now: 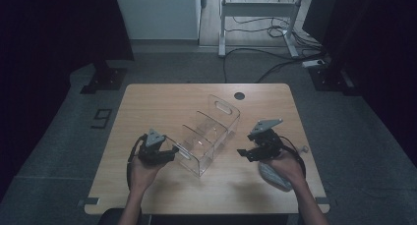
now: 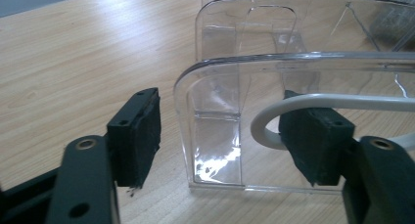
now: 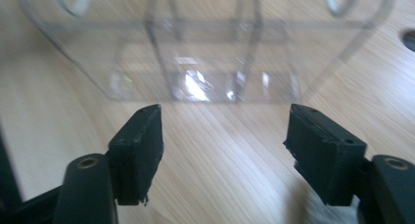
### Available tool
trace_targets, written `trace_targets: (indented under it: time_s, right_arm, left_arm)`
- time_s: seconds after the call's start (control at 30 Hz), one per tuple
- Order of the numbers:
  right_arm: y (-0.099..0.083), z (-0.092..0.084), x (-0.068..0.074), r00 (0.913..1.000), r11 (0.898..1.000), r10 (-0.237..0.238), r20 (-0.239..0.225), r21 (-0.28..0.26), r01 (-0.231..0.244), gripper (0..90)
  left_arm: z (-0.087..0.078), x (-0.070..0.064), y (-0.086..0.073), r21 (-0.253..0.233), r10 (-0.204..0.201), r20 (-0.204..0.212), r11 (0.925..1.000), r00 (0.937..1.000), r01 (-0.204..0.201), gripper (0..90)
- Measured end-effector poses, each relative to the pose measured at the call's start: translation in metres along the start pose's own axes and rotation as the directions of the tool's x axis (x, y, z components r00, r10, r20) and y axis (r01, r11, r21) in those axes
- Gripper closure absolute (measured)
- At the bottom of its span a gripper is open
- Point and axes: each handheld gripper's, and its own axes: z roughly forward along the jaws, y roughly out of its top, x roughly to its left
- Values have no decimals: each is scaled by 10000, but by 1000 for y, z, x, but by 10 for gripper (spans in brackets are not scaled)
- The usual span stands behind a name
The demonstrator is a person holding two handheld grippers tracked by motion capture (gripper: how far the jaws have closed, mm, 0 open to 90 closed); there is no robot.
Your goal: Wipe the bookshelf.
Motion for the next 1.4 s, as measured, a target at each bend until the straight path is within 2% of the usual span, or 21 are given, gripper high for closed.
trace_targets:
  time_s: [0.1,0.17,0.37,0.43,0.6,0.63,0.7,0.73,0.77,0.83,0.87,1.07,1.13,1.17,1.2,1.23,1.27,1.3,1.33,1.37,1.4]
  right_arm:
    - [-8,-1,-7,9994,9996,287,177,-44,-286,263]
    - [-21,-4,-18,9961,9985,542,692,27,-545,245]
    - [-46,-3,-38,9892,9938,1090,980,131,-1108,217]
    - [-61,3,-47,9831,9884,1446,1119,298,-1488,197]
    - [-75,14,-55,9782,9831,1530,1404,786,-1651,189]
    - [-82,20,-59,9767,9778,1682,1335,1031,-1825,185]
    - [-85,23,-60,9770,9770,1656,1341,1128,-1811,184]
    - [-93,29,-62,9799,9734,1552,1255,1501,-1733,169]
    - [-93,29,-62,9799,9734,1552,1255,1501,-1733,169]
    - [-102,37,-65,9809,9634,1595,1117,1990,-1794,159]
    - [-104,40,-65,9820,9618,1517,1127,2124,-1729,148]
    - [-106,45,-63,9839,9598,1246,1278,2358,-1521,137]
    - [-105,46,-61,9838,9591,1054,1452,2466,-1391,168]
    - [-105,44,-61,9776,9570,1286,1665,2375,-1664,289]
    - [-105,44,-61,9776,9570,1286,1665,2375,-1664,289]
    - [-105,41,-61,9692,9543,1528,1931,2260,-1955,392]
    - [-106,40,-61,9638,9524,1666,2083,2193,-2120,444]
    - [-106,40,-61,9638,9524,1666,2083,2193,-2120,444]
    - [-106,38,-61,9565,9471,1808,2291,2216,-2321,518]
    - [-105,37,-60,9525,9417,1914,2370,2290,-2463,542]
    - [-105,37,-60,9525,9417,1914,2370,2290,-2463,542]
  left_arm:
    - [0,0,0,-24,61,-10,10000,10000,-61,389]
    - [-1,1,0,-8,99,-60,10000,9999,-99,407]
    - [-5,10,-4,-92,-13,-75,10000,10000,13,431]
    - [-6,10,-4,-75,-5,-77,10000,10000,4,431]
    - [-5,11,-4,-46,-168,-10,9998,9999,167,427]
    - [-5,11,-4,-26,-180,-1,9998,9998,180,426]
    - [-5,11,-4,-35,-184,-27,9998,9998,184,426]
    - [-5,10,-4,-22,-142,-60,9999,9999,141,426]
    - [-5,10,-4,-20,-134,-65,9999,9999,134,426]
    - [-6,10,-4,-9,-123,-43,9999,9999,123,427]
    - [-6,10,-4,-9,-121,-20,9999,9999,121,427]
    - [-7,12,-5,-71,-222,87,9997,9997,223,442]
    - [-8,13,-7,-99,-272,191,9996,9994,274,446]
    - [-8,13,-7,-106,-277,210,9996,9994,280,446]
    - [-9,13,-7,-105,-273,224,9996,9994,276,446]
    - [-10,13,-8,-75,-259,238,9996,9994,261,446]
    - [-10,12,-8,-100,-280,225,9996,9994,283,446]
    - [-10,12,-8,-100,-280,225,9996,9994,283,446]
    - [-10,12,-8,-105,-268,227,9996,9994,271,446]
    - [-11,12,-9,-92,-254,250,9996,9994,256,447]
    - [-11,12,-9,-92,-254,250,9996,9994,256,447]
